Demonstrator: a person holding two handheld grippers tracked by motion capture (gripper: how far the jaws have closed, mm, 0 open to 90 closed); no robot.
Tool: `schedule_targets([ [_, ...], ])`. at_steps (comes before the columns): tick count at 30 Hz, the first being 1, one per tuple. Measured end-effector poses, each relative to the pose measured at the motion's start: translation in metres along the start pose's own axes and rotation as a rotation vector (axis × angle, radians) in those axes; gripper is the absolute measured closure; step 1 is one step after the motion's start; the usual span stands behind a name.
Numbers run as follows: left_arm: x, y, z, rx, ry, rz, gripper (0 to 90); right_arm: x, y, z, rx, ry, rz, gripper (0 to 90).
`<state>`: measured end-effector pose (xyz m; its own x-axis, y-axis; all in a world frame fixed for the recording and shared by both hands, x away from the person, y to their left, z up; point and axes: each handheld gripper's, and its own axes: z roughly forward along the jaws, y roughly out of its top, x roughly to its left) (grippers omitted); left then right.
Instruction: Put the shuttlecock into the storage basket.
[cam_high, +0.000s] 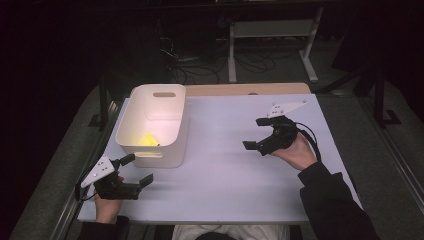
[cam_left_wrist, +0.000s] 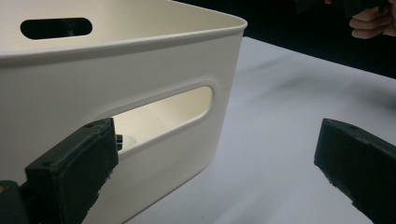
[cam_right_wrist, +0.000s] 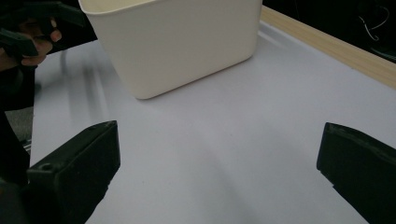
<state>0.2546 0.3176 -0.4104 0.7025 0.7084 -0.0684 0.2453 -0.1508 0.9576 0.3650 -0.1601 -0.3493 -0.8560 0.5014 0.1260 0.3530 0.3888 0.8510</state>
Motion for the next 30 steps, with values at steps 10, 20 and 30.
schedule_targets([
  [10, 0.000, 0.000, 0.000, -0.005, 0.001, -0.001, 0.0, -0.004, -0.020, -0.004, 0.004, -0.016, 0.028, 0.0],
  [20, 0.000, 0.000, 0.000, -0.005, 0.001, -0.001, 0.0, -0.006, -0.035, -0.013, -0.002, -0.039, 0.043, 0.0],
  [30, 0.000, 0.000, 0.000, -0.001, -0.001, 0.001, 0.0, -0.008, -0.057, -0.024, -0.004, -0.078, 0.069, 0.0],
])
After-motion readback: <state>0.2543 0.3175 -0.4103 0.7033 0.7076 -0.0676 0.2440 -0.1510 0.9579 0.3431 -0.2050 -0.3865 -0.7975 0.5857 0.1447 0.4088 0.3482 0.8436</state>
